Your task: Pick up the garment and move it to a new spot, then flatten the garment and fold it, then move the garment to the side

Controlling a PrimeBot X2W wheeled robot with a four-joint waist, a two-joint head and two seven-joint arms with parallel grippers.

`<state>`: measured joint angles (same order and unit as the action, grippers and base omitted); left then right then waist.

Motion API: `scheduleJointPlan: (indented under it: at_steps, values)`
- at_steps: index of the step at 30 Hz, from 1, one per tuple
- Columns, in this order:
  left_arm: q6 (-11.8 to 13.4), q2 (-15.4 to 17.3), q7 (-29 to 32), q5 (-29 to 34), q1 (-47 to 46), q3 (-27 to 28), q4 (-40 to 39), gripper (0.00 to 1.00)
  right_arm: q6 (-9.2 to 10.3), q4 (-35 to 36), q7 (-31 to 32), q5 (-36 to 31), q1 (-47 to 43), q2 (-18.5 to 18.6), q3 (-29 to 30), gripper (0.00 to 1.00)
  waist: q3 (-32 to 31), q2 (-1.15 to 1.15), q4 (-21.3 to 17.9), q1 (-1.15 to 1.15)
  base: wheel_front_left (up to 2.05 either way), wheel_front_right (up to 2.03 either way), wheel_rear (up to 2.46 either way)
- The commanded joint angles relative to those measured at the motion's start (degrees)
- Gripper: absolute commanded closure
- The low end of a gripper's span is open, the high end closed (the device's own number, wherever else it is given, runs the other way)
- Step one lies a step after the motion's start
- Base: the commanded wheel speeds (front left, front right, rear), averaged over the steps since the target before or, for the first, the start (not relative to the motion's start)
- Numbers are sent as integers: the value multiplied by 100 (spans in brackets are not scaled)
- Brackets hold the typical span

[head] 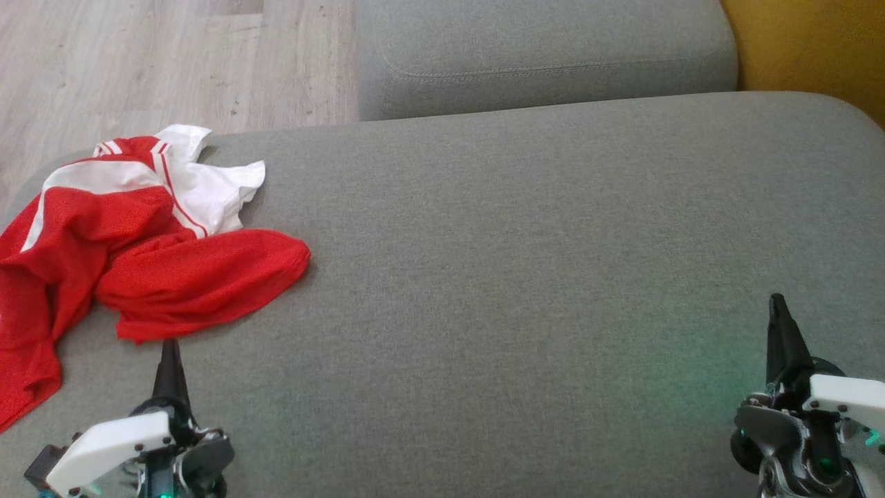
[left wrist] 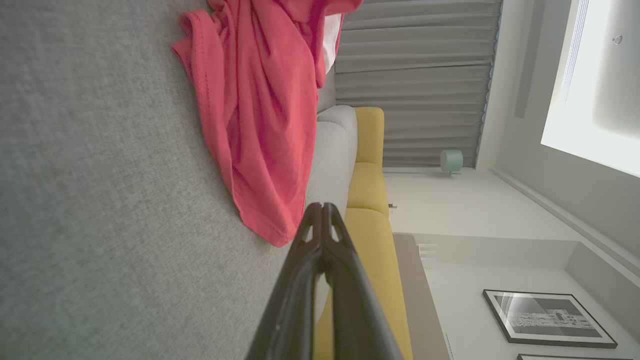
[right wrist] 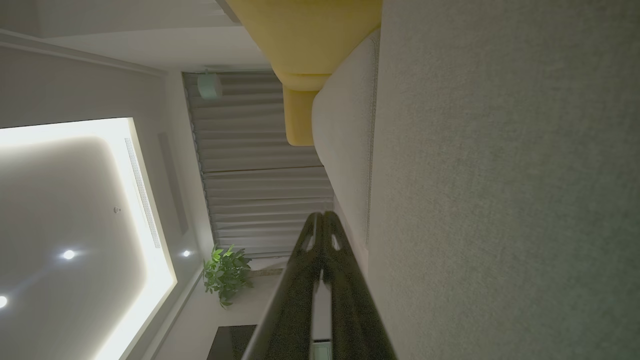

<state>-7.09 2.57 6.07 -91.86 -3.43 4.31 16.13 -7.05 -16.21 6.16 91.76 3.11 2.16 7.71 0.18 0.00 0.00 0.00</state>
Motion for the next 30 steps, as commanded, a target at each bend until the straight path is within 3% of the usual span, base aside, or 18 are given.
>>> scheduleJointPlan:
  at_steps: [1,25,26,30]
  values:
    - [-40,31,40,-32,-275,219,-210,100,-44,219,31,42,307,72,-121,100,0,0,0,0,0,0,0]
    - [-40,31,40,-32,-275,219,-210,100,-44,219,31,42,307,72,-121,100,0,0,0,0,0,0,0]
    - [0,0,0,0,0,0,0,0,0,0,0,0,0,0,0,0,0,0,0,0,0,0,0]
    - [1,1,-43,23,10,-26,24,0,0,-15,-51,-55,-9,-1,-51,0,0,0,-3,0,0,0,0]
